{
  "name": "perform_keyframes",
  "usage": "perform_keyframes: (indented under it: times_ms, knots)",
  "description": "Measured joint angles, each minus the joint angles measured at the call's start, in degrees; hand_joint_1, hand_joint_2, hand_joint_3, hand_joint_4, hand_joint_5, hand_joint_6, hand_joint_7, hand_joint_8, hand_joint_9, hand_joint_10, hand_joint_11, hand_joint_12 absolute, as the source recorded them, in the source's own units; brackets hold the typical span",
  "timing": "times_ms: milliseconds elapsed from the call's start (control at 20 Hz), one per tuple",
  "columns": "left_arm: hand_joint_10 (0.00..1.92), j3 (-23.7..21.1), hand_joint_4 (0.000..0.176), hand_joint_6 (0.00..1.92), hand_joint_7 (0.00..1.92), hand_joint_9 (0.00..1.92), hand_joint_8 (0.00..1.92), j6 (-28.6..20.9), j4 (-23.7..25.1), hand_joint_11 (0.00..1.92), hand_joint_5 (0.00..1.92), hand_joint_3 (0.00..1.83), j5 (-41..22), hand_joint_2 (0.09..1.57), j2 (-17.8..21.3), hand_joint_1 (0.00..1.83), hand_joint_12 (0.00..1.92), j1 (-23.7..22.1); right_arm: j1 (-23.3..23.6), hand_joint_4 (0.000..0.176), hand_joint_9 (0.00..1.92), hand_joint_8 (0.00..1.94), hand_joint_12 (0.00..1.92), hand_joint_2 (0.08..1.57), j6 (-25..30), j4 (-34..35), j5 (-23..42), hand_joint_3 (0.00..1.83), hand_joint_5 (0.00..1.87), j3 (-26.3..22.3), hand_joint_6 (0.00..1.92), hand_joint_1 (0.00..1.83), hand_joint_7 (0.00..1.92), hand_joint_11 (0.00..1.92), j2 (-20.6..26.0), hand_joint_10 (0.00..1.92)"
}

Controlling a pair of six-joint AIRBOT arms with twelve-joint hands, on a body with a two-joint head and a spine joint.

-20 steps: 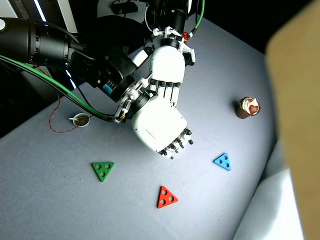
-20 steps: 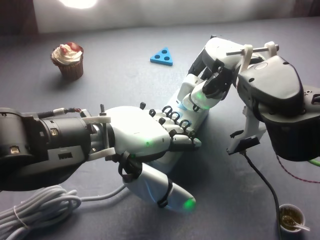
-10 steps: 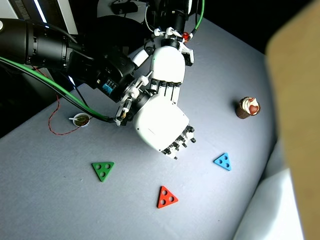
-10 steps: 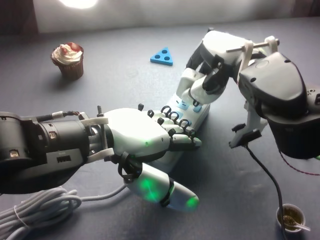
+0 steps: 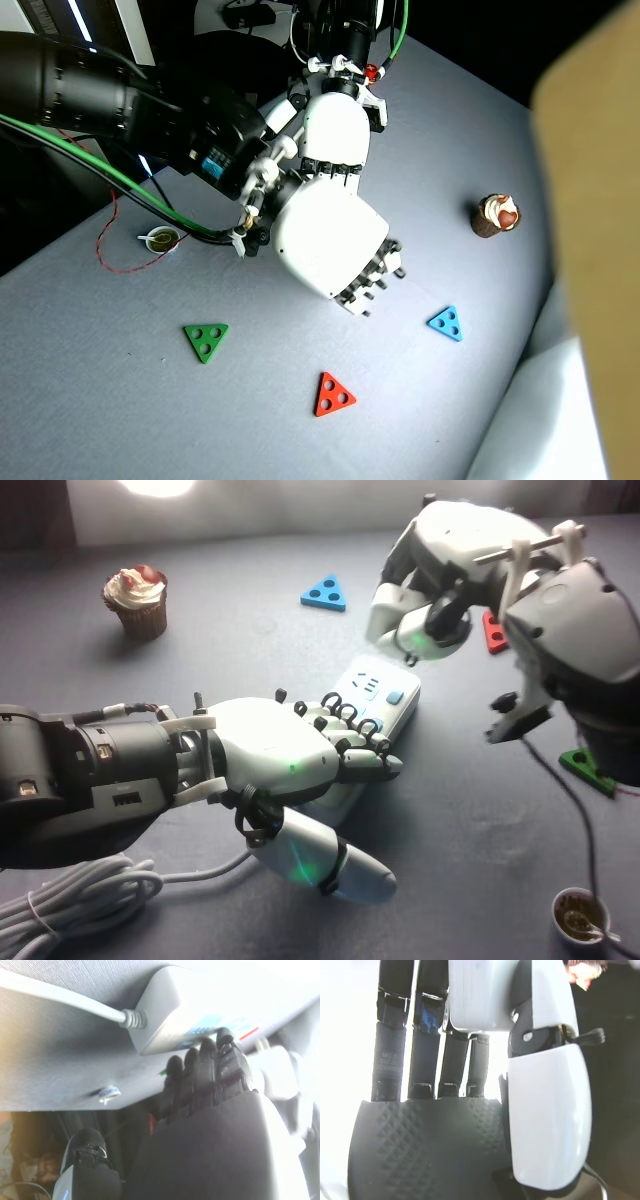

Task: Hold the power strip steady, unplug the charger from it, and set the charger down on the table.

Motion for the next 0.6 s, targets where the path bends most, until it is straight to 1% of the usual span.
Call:
perform_keyframes:
  times_ms: [50, 150, 200, 250, 300, 350, 400, 600]
  knots:
    - [0.0, 0.0, 0.0, 0.0, 0.14, 0.12, 0.0, 0.0, 0.0, 0.1, 0.14, 0.0, -0.02, 1.0, 0.02, 0.0, 0.06, 0.0, -0.44, 0.0, 1.09, 0.41, 0.82, 1.04, -0.63, -3.69, -0.26, 0.0, 1.03, -0.81, 0.8, 1.39, 1.26, 0.91, 1.38, 0.95]
    - [0.0, 0.0, 0.0, 0.0, 0.14, 0.12, 0.0, 0.0, 0.0, 0.1, 0.14, 0.0, 0.02, 1.0, 0.02, 0.0, 0.06, -0.17, -0.66, 0.0, 1.09, 0.41, 0.82, 1.04, -1.68, -13.38, -1.6, 0.0, 1.03, -2.84, 0.8, 1.39, 1.26, 0.91, 4.48, 0.95]
    - [0.0, 0.0, 0.0, 0.0, 0.11, 0.09, 0.0, 0.02, 0.0, 0.09, 0.12, 0.0, -0.07, 1.0, 0.02, 0.0, 0.06, -0.17, -0.66, 0.0, 1.09, 0.45, 0.83, 1.04, -1.75, -17.75, -2.03, 0.0, 1.03, -3.67, 0.81, 1.39, 1.23, 0.92, 5.66, 0.97]
    - [0.01, -0.02, 0.0, 0.0, 0.12, 0.1, 0.01, 0.17, 0.0, 0.09, 0.13, 0.0, 0.04, 1.0, 0.02, 0.0, 0.06, -0.33, -1.25, 0.0, 1.08, 0.42, 0.81, 1.04, -1.68, -24.04, -2.14, 0.0, 1.04, -5.09, 0.8, 1.39, 1.25, 0.92, 7.32, 0.97]
    - [0.01, -0.02, 0.0, 0.01, 0.13, 0.1, 0.01, 0.2, 0.0, 0.09, 0.13, 0.0, 0.22, 1.0, 0.02, 0.0, 0.06, -0.57, -1.84, 0.0, 1.08, 0.42, 0.8, 1.04, -1.55, -28.92, -2.89, 0.0, 1.04, -6.16, 0.79, 1.39, 1.25, 0.92, 8.79, 0.97]
    - [0.01, -0.04, 0.0, 0.01, 0.13, 0.11, 0.01, 0.24, 0.0, 0.1, 0.13, 0.0, 0.26, 1.0, 0.02, 0.0, 0.06, -0.72, -1.86, 0.0, 1.07, 0.54, 0.81, 1.05, -1.44, -31.54, -4.57, 0.0, 1.04, -6.84, 0.8, 1.39, 1.19, 0.9, 9.9, 0.99]
    - [0.01, -0.09, 0.0, 0.01, 0.14, 0.11, 0.01, 0.24, 0.0, 0.1, 0.14, 0.0, 0.28, 1.0, 0.0, 0.0, 0.06, -0.79, -1.86, 0.0, 1.05, 0.6, 0.83, 1.06, -1.4, -34.27, -6.27, 0.0, 1.02, -7.32, 0.84, 1.39, 1.15, 0.89, 11.04, 1.02]
    - [0.01, -0.13, 0.0, 0.0, 0.14, 0.11, 0.0, 0.22, -0.02, 0.11, 0.13, 0.0, 0.5, 1.01, 0.02, 0.0, 0.06, -0.9, -2.21, 0.0, 1.05, 0.6, 0.83, 1.06, -1.46, -45.0, -11.41, 0.0, 1.02, -8.15, 0.85, 1.39, 1.15, 0.89, 15.3, 1.02]
